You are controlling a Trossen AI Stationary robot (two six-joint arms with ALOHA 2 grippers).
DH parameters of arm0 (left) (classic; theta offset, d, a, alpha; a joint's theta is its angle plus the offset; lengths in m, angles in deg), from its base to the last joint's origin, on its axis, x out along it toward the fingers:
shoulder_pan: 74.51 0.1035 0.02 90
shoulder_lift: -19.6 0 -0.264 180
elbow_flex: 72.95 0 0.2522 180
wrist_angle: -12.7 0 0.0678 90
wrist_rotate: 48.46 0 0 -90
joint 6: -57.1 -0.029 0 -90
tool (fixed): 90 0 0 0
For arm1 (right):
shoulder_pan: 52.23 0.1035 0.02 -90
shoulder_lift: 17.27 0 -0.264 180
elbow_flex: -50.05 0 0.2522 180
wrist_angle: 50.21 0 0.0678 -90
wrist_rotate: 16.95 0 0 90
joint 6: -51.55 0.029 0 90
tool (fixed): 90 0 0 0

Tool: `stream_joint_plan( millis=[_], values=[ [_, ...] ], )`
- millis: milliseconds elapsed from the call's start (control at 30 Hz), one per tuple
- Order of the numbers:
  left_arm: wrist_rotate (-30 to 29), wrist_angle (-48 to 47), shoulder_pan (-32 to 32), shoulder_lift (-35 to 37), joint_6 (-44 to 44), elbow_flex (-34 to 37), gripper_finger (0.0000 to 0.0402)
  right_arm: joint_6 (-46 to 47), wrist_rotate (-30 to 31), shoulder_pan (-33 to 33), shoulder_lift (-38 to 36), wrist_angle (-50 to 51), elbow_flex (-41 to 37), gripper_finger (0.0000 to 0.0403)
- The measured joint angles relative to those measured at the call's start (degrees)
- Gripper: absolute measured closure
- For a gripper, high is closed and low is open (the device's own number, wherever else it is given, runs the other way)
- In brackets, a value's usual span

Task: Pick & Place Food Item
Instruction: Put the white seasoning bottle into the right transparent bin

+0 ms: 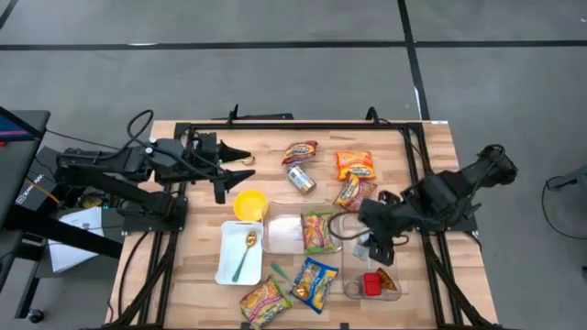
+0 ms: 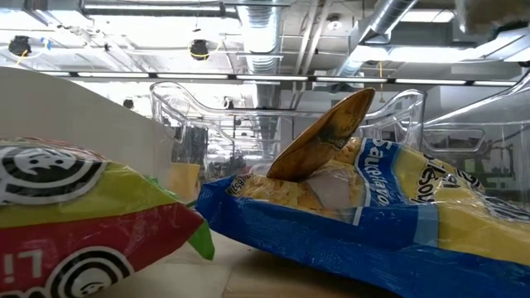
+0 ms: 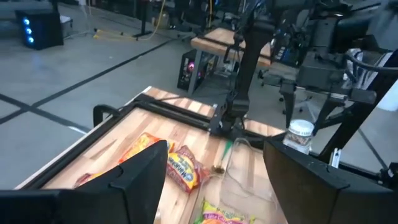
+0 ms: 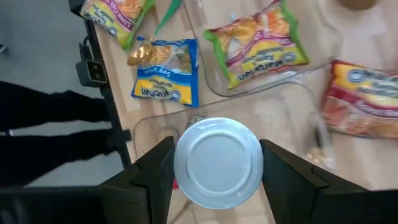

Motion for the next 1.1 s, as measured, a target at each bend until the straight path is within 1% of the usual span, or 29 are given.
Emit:
stream_joint_plan(
  millis=[200, 300, 467, 600, 800, 1000, 1100],
  values=[
    [-0.02, 0.89, 0.0, -1.82, 0.58, 0.0, 0.0144, 5.64, 0.81, 2.33, -4.31, -7.82, -13.54, 0.0212],
    [-0.02, 0.87, 0.0, -2.77, 0.83, 0.0, 0.0147, 7.31, 1.88, 3.12, -6.14, -13.6, -19.62, 0.0212],
    [-0.02, 2.31, 0.0, -4.82, 1.11, 0.0, 0.0154, 7.2, 1.73, 3.2, -6.86, -22.03, -26.51, 0.0212],
    [0.0, 3.12, 0.0, -6.57, 2.08, 0.0, 0.016, 4.45, 1.1, 3.09, -6.55, -27.31, -29.19, 0.0212],
    [0.02, 4.1, 0.0, -8.34, 3.05, 0.0, 0.0167, -1.47, 0.07, 3.04, -4.22, -26.7, -29.45, 0.0212],
    [0.0, 4.29, 0.0, -9.04, 3.68, 0.0, 0.0172, -8.65, -0.21, 2.98, -1.0, -28.15, -29.43, 0.0212],
    [0.0, 4.64, 0.0, -8.95, 3.77, 0.0, 0.0172, -12.82, -1.33, 2.99, 0.83, -29.43, -29.43, 0.0212]
  ],
)
